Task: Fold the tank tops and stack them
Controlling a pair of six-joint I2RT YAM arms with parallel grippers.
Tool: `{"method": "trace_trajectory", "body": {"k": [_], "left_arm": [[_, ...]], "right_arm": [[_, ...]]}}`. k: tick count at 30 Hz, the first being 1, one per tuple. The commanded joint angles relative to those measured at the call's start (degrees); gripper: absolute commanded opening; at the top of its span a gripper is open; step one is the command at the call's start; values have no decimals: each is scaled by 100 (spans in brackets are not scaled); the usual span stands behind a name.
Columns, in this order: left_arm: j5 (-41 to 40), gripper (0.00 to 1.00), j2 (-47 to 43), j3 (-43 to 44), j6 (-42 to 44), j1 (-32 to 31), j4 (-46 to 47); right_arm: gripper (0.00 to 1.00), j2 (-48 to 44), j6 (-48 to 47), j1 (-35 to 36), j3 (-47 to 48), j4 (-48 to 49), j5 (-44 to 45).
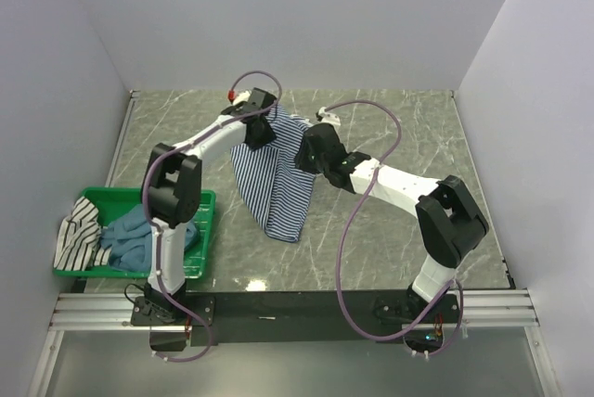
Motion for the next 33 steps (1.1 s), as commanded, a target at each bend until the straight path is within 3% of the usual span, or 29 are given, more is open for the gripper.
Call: {"method": "trace_trajectory", "body": {"k": [1, 4, 15, 24, 33], "left_arm": [[-551, 44, 206, 505, -341, -336, -572], [-998, 49, 398, 795, -603, -495, -816], [-1474, 49, 1084, 1438, -1158, -680, -1459], [-1395, 50, 1296, 1499, -1246, -680, -1354], [-1263, 49, 892, 1359, -1211, -733, -1125]], "right_arm": [[35, -215, 1, -92, -173, 105, 213], [34, -408, -8, -145, -455, 210, 248], [33, -778, 62, -330, -948, 404, 38], [31, -901, 36, -339, -1089, 430, -24], [30, -1006, 27, -339, -1186, 465, 20]]}}
